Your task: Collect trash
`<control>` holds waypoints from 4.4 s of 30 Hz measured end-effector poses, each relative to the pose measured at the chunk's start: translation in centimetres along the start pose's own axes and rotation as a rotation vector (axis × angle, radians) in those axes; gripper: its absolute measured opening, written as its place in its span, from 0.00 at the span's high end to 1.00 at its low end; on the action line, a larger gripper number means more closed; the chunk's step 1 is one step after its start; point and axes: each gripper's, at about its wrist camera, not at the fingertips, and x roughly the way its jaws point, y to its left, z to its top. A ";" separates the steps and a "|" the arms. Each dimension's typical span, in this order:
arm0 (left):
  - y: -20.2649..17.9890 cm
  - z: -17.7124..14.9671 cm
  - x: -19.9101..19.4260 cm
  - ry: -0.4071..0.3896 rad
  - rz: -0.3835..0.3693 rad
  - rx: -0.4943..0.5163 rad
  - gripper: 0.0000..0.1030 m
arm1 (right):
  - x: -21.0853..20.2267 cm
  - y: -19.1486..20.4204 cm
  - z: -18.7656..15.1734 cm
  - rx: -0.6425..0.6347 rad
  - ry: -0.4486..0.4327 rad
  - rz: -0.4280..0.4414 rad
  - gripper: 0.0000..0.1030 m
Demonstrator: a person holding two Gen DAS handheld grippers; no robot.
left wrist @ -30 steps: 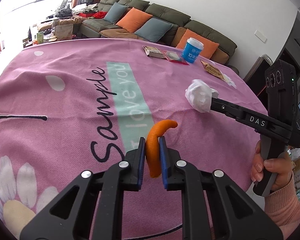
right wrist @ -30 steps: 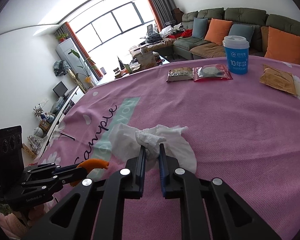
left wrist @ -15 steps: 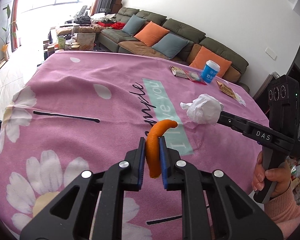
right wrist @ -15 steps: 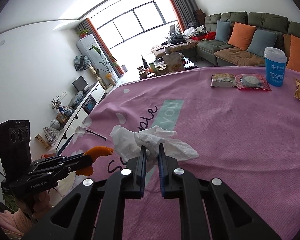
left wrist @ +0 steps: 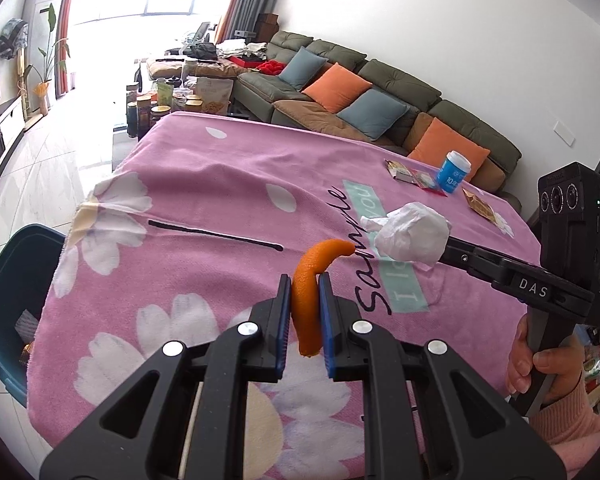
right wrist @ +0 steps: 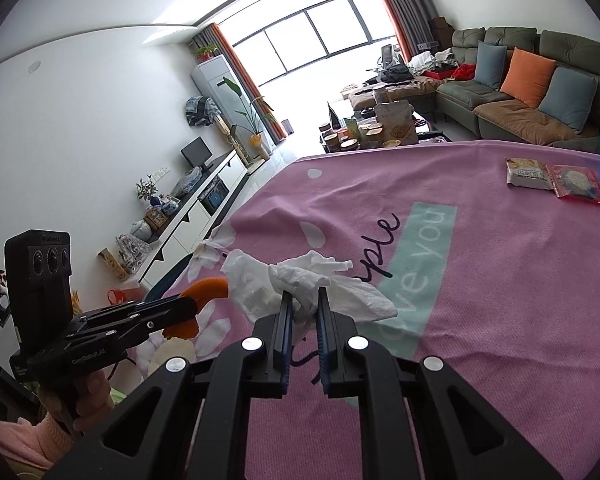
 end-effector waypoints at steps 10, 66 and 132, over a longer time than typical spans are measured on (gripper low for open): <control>2.7 -0.5 -2.0 -0.026 0.051 -0.046 0.86 | 2.0 2.9 0.5 -0.040 0.035 0.061 0.90; 19.8 -2.6 -9.4 -0.126 0.381 -0.317 0.86 | 17.4 18.2 2.8 -0.254 0.266 0.272 0.90; 0.4 -2.9 -6.0 -0.425 0.427 -0.001 0.05 | -2.6 6.1 -3.4 -0.217 -0.300 -0.391 0.07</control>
